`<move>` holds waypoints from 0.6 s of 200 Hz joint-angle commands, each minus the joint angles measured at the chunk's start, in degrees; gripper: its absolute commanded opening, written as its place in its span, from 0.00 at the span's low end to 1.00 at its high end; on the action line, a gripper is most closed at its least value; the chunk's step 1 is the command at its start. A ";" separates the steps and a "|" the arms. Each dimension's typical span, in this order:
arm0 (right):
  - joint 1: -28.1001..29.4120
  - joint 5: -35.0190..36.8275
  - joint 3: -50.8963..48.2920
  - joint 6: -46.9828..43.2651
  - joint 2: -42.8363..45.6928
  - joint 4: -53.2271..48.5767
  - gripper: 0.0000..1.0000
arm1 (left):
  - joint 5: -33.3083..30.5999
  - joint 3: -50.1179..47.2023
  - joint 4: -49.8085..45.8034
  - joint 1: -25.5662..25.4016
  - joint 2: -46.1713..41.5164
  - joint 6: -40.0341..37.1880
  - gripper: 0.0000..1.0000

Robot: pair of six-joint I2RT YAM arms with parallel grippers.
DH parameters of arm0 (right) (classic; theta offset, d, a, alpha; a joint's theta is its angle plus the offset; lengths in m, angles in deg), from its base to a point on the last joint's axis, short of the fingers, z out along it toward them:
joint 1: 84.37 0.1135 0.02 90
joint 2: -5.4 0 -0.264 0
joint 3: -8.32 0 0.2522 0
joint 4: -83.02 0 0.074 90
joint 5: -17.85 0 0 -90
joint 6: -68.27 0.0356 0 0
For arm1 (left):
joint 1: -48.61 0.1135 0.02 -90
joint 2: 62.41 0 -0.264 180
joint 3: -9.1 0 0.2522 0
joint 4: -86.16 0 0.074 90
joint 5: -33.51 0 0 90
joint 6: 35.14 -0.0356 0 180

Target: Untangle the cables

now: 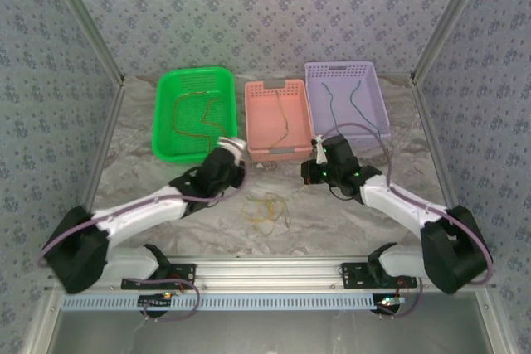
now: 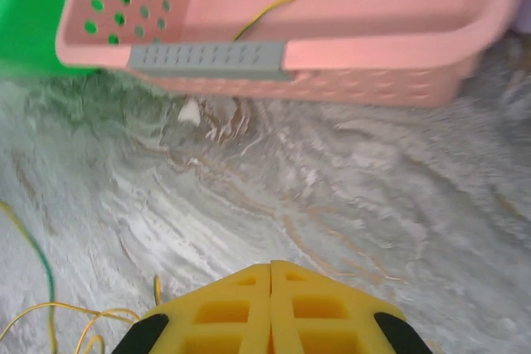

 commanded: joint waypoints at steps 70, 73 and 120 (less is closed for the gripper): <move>0.11 16.16 -14.38 19.86 19.42 13.08 0.00 | -11.24 -27.45 -19.79 9.20 -48.93 70.83 0.00; 0.13 16.36 -14.87 20.67 19.75 13.68 0.00 | -11.45 -28.07 -19.82 9.21 -50.24 72.01 0.00; 0.45 18.98 -18.26 30.60 21.72 17.85 0.00 | -11.33 -31.01 -22.64 9.59 -58.69 80.72 0.00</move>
